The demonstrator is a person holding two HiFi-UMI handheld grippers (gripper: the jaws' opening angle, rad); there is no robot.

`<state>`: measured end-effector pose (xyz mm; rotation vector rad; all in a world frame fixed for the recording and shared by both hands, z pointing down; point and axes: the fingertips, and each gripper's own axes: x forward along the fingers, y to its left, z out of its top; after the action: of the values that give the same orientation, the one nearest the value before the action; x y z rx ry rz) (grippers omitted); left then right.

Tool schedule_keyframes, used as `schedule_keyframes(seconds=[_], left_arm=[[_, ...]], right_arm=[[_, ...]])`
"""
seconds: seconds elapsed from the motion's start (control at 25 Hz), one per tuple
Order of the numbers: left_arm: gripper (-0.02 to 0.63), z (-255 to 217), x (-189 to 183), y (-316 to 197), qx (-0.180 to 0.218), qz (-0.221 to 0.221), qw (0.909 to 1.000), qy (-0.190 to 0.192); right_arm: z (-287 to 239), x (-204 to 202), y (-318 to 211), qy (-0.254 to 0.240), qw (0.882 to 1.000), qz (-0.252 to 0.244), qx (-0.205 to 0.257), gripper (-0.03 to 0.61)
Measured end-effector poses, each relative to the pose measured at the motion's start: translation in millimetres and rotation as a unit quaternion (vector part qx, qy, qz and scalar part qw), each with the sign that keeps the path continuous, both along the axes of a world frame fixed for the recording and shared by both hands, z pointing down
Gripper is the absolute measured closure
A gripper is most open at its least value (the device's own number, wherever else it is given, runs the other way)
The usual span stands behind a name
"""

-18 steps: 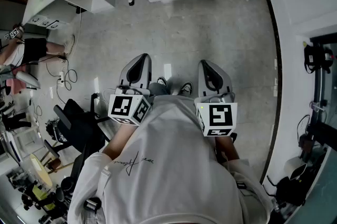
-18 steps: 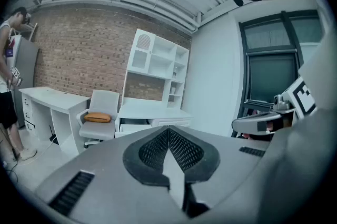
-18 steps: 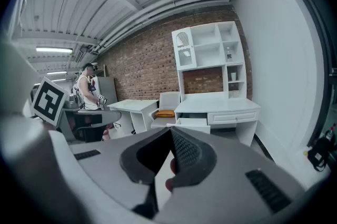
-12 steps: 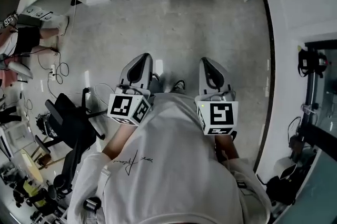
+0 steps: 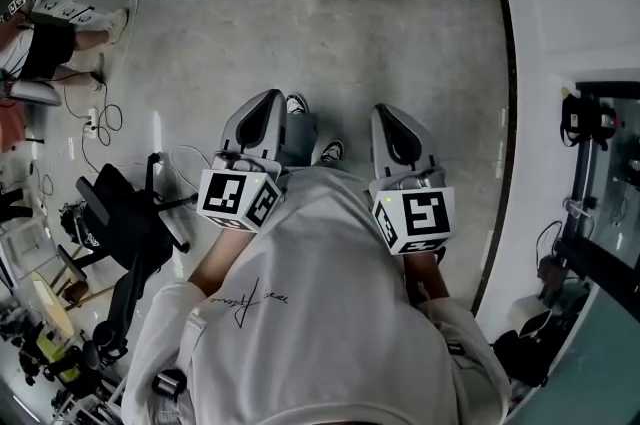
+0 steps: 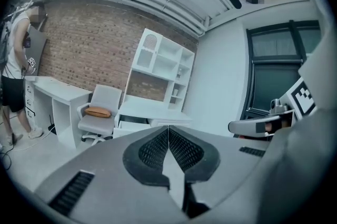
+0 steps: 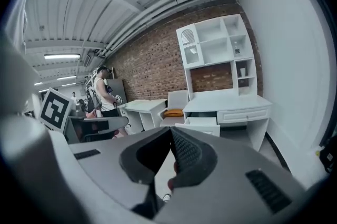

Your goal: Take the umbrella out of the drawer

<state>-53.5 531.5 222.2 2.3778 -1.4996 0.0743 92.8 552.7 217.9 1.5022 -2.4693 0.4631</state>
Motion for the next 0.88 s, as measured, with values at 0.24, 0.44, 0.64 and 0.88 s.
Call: schedule_keyframes(seconds=[0.24,0.44,0.64,0.88], left_arm=[[0.595,5,1,-26,-0.006,0.002,0.9999,0.008],[0.595,5,-3,-63,-0.005,0.004,0.9997,0.024],[0.596,-3,-4,-106,0.005,0.008,0.9996,0.027],[0.597,-20,-20,-167,0.017,0.015,0.9996,0.015]], right_arm=[[6,-2,-22,0.016,1.000,-0.006,-0.002,0.555],[-1,-13,-52,0.031,0.999,-0.020,0.016,0.555],[-3,-16,-91,0.027,0.999,-0.026,-0.001,0.555],[-10,-32,-153,0.021,0.999,-0.033,-0.012,0.554]])
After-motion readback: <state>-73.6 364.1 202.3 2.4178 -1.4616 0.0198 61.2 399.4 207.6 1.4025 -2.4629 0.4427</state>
